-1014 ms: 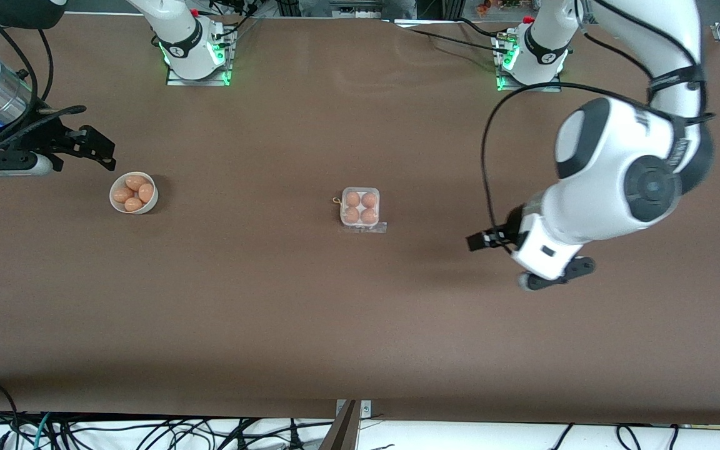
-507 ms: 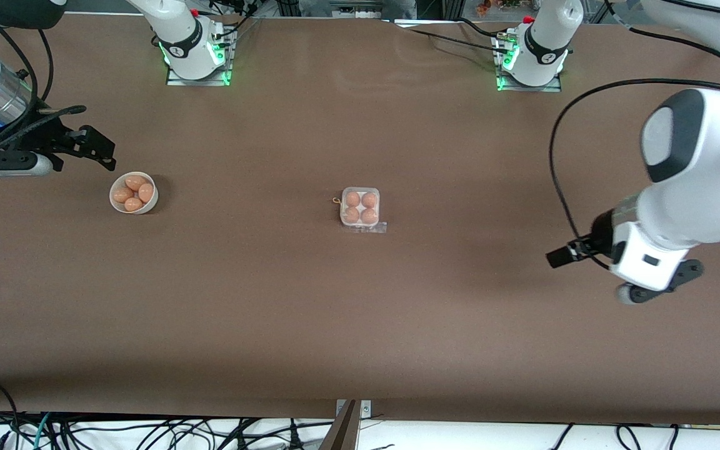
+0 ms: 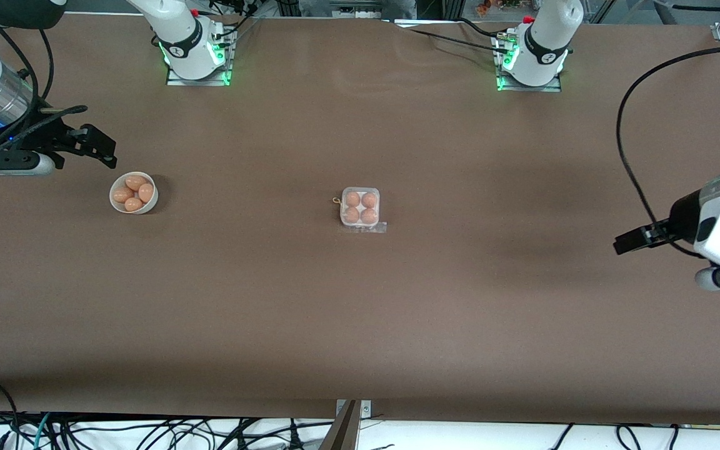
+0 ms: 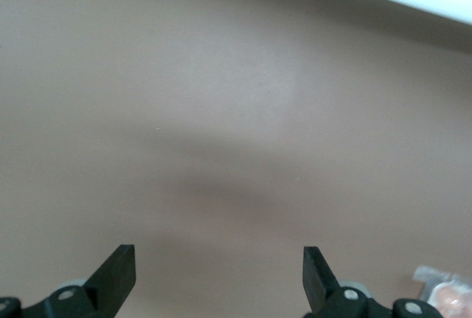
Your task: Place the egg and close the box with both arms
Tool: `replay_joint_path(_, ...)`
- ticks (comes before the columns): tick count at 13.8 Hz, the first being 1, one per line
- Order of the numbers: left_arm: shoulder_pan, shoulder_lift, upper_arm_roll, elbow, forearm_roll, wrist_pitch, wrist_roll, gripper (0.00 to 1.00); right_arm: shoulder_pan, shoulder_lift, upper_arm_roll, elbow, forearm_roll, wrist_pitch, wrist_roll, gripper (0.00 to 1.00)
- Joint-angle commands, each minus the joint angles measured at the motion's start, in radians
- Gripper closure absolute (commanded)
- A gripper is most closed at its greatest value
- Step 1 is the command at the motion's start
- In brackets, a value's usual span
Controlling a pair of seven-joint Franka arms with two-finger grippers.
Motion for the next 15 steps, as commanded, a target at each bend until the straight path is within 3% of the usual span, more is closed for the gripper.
replay_joint_path(1,0.021,-0.142,-0.019,-0.2,0.03,0.018,0.09,0.0,-0.011,-0.006,0.012,0.007,-0.01,-0.021,0.007,0.0)
replay_joint_path(4,0.021,-0.262,-0.024,-0.353,0.032,0.021,0.098,0.0,-0.011,-0.006,0.012,0.007,-0.01,-0.019,0.009,0.0)
replay_joint_path(7,0.023,-0.339,-0.027,-0.426,0.035,0.015,0.098,0.0,-0.011,-0.006,0.012,0.007,-0.01,-0.019,0.007,0.0)
replay_joint_path(10,0.023,-0.434,-0.052,-0.542,0.116,0.015,0.1,0.0,-0.011,-0.006,0.012,0.007,-0.01,-0.019,0.007,0.0)
replay_joint_path(15,0.038,-0.474,-0.053,-0.605,0.115,0.021,0.104,0.0,-0.011,-0.006,0.012,0.006,-0.01,-0.021,0.009,0.0)
